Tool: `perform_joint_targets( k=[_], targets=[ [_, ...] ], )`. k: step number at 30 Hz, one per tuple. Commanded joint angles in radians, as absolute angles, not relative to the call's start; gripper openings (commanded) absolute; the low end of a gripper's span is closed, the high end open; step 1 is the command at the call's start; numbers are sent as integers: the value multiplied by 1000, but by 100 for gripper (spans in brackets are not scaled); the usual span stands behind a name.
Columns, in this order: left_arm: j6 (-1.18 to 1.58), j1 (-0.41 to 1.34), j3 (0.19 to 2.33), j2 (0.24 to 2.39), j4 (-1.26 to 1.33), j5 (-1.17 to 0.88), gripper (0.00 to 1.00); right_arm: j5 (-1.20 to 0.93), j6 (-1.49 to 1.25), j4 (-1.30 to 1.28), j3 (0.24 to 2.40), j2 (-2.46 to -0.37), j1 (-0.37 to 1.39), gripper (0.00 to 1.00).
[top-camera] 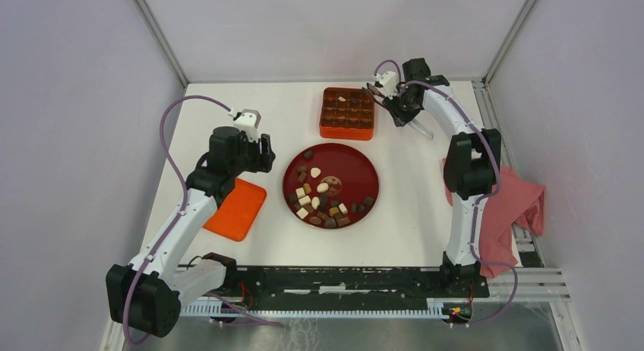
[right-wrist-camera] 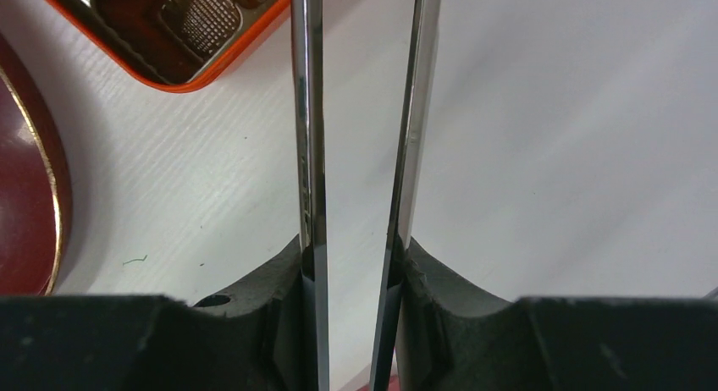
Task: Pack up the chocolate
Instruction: Place the fake chocolate in the packing box.
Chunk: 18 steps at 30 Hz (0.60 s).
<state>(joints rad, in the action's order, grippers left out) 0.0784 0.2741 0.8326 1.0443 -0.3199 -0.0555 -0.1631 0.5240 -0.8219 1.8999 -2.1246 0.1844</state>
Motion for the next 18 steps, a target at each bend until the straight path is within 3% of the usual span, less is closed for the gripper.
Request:
perform_joint_targets(
  k=[1,18],
  targets=[
    [27,268,834,1026,-301,-70,67,-128,485,-759,1942,-2137,182,1],
    [26,268,834,1029,-302,-75,67,-106,465,-746,1978,-2219,182,9]
  ],
)
